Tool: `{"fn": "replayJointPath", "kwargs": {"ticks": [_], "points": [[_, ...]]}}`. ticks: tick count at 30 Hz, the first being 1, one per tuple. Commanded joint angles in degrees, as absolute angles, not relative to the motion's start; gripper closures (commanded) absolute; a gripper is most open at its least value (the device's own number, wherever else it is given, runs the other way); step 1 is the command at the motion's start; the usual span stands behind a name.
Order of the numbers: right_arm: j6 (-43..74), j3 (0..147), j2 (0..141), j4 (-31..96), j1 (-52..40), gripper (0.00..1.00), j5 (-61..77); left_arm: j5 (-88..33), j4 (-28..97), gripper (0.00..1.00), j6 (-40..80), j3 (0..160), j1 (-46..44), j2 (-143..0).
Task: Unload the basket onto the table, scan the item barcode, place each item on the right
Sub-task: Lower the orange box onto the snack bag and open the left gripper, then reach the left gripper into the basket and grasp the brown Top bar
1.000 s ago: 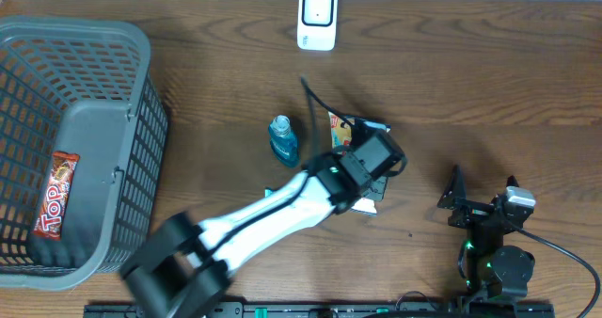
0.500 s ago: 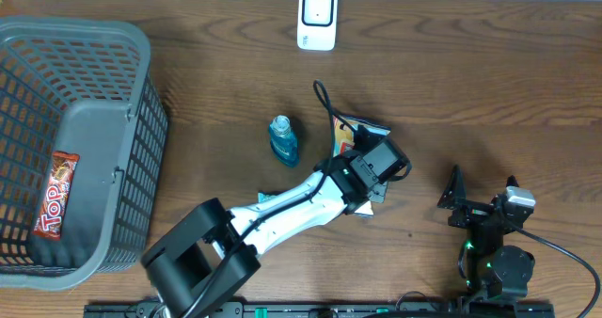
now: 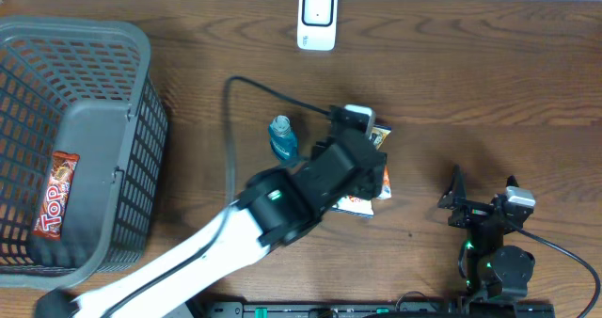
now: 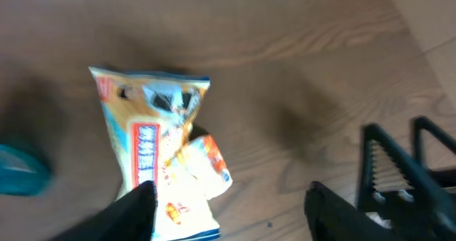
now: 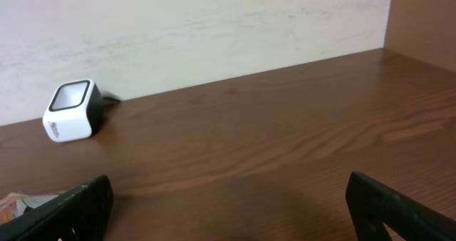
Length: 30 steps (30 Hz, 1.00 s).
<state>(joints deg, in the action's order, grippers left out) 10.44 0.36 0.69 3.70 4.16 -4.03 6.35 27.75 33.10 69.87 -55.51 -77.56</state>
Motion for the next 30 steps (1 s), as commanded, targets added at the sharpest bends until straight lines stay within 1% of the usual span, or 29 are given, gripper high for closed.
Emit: {"fn": "replayJointPath", "kwargs": {"ticks": [1,2,4,6,8,11,13,17,20,26,30], "points": [[10.02,0.32,0.38,3.95,4.08,0.01,-3.92,16.08,32.01,0.26,30.22,72.01,-54.83,-71.37],[10.02,0.32,0.38,3.92,4.08,0.01,-3.92,21.19,34.83,0.24,30.22,73.08,-54.15,-69.52],[10.02,0.32,0.38,3.95,4.08,0.01,-3.92,27.20,39.35,0.22,30.22,75.29,-52.45,-67.00],[10.02,0.32,0.38,3.95,4.08,0.01,-3.92,31.00,43.92,0.19,30.22,78.30,-49.52,-64.77],[10.02,0.32,0.38,3.95,4.08,0.01,-3.92,32.75,48.93,0.18,30.26,82.39,-44.73,-62.98],[10.02,0.32,0.38,3.95,4.08,0.01,-3.92,32.86,54.39,0.18,32.12,87.33,-35.64,-61.49],[10.02,0.32,0.38,3.95,4.08,0.01,-3.92,32.84,57.45,0.18,34.87,89.41,-27.68,-60.84],[10.02,0.32,0.38,3.95,4.08,0.01,-3.92,32.25,62.87,0.18,40.25,89.58,-12.56,-60.25],[10.02,0.32,0.38,3.95,4.08,0.01,-3.92,31.99,65.47,0.18,41.25,88.71,-3.01,-60.95],[10.02,0.32,0.38,3.95,4.08,0.01,-3.92,31.42,65.54,0.18,43.27,84.90,11.14,-64.01],[10.02,0.32,0.38,3.95,4.08,0.01,-3.92,24.97,65.49,0.18,44.71,82.32,18.33,-68.49]]}}
